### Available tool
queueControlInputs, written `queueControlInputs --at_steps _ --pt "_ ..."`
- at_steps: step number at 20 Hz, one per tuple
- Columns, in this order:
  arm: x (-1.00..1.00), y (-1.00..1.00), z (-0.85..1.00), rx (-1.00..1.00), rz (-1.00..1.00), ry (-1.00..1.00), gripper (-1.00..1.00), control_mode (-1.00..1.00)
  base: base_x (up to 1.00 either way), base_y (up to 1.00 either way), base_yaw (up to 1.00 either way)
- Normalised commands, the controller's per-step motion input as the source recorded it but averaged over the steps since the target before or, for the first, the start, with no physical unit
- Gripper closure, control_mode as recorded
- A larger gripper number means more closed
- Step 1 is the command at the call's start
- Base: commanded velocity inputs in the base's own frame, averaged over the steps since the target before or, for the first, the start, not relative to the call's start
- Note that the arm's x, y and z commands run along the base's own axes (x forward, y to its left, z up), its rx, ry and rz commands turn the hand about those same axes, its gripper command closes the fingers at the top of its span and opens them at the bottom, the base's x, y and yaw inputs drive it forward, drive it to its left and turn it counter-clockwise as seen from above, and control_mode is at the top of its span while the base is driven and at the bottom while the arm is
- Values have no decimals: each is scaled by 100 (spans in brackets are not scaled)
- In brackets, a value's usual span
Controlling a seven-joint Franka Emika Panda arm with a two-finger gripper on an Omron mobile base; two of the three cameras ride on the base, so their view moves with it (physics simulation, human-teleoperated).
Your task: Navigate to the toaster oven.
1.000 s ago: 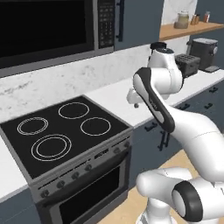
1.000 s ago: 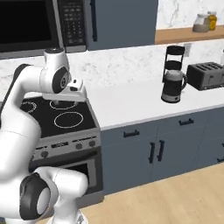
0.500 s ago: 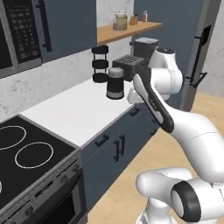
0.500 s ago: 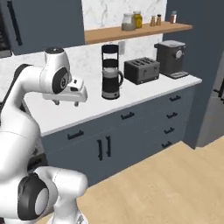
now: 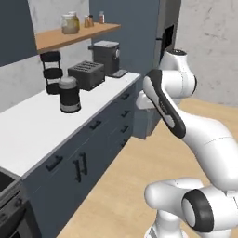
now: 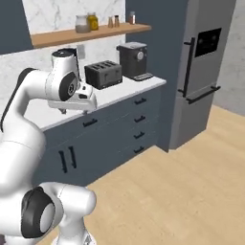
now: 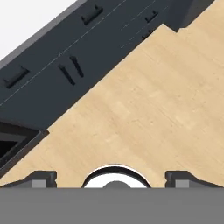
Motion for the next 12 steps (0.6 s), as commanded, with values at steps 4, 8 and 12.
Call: queueControlInputs --at_steps 4,8,12 --pt "0 0 0 0 0 0 -100 100 0 -18 -83" --pt "0 0 0 0 0 0 -100 100 0 0 -89" --pt "0 0 0 0 0 0 -100 100 0 0 -89"
